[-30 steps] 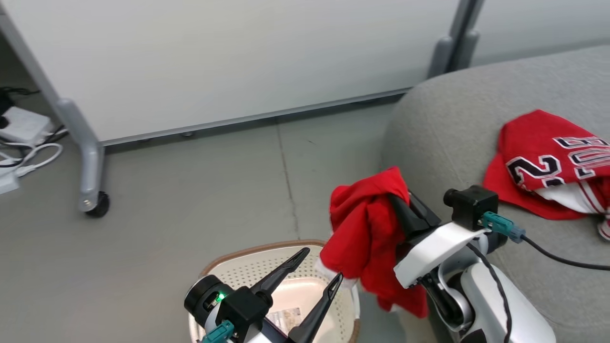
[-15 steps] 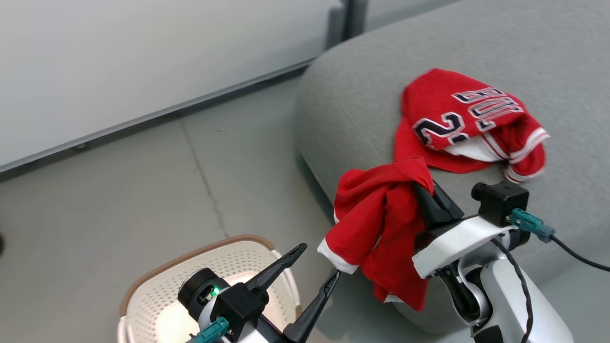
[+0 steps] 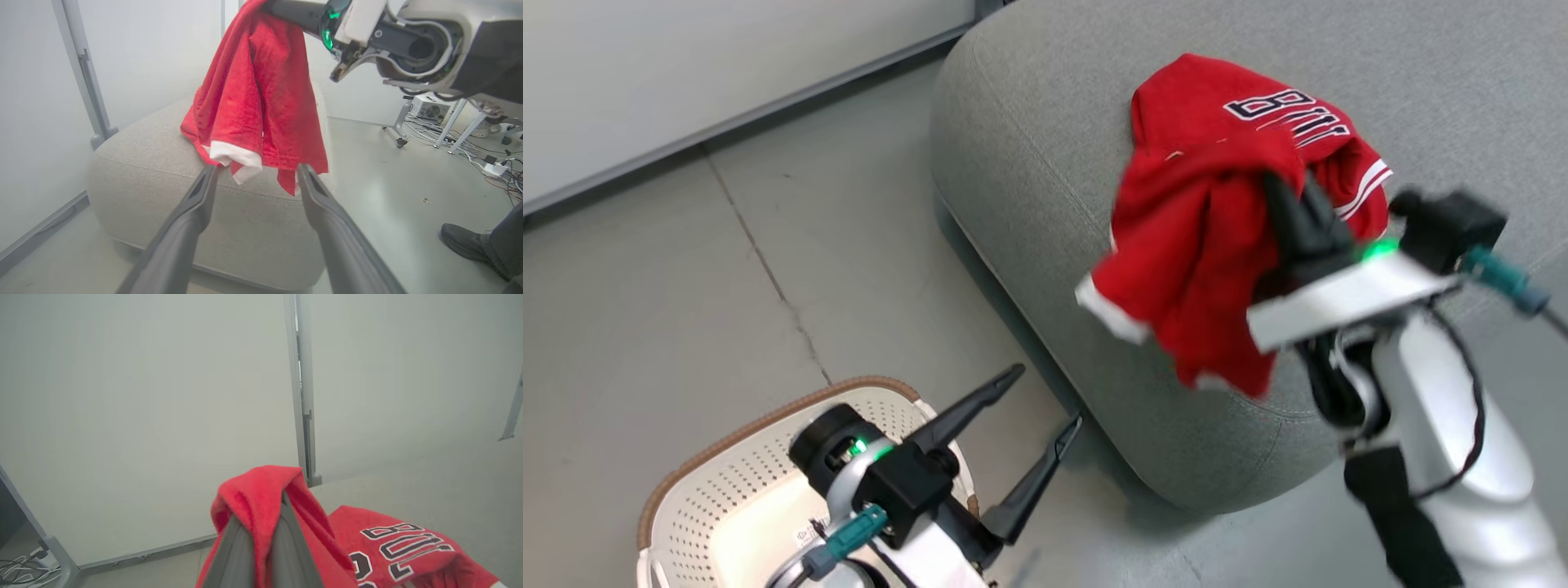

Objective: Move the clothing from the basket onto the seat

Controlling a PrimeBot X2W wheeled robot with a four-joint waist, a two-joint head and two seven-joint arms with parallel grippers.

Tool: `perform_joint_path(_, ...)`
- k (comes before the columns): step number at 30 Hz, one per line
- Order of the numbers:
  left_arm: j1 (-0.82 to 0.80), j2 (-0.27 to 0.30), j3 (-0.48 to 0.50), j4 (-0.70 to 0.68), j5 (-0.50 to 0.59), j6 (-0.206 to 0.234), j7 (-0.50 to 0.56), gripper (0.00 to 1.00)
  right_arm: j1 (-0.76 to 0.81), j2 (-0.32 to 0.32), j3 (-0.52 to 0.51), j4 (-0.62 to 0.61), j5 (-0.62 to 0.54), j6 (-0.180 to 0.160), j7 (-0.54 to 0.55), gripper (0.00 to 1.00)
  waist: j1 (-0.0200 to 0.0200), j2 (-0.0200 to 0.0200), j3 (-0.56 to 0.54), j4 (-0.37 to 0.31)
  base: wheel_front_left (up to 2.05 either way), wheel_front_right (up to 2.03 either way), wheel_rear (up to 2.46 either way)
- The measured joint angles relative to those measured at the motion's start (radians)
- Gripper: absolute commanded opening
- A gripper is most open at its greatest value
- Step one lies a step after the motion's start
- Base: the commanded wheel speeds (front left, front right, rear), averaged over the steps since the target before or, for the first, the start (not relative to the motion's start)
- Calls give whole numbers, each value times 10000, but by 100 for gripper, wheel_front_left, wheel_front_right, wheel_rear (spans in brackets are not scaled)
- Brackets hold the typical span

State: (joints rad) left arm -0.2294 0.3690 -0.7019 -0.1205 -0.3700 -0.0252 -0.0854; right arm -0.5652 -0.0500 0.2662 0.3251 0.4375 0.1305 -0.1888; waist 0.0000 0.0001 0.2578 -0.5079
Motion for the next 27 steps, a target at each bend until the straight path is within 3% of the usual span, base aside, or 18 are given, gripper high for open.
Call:
perform_joint_path(4,-318,224,123,-307,56,-15,146,100,-1610,-230,-196,-42,-65,2,-201,0,0,0,358,90,0,0,0)
perform_joint_path(13,-1270,602,79,-930,359,-368,512,100,-4707,-1837,-861,1126,445,2,-591,0,0,0,1455,640,0,0,0)
perform_joint_path(20,-2024,742,-90,-1317,623,-610,736,100,-5147,-2888,-1329,3223,543,2,-700,0,0,-1,2562,1116,0,0,0)
perform_joint_path(27,-2468,1104,-100,-1580,729,-713,961,100,-4846,-2922,-1885,4608,924,2,-729,0,0,-1,3748,1444,0,0,0)
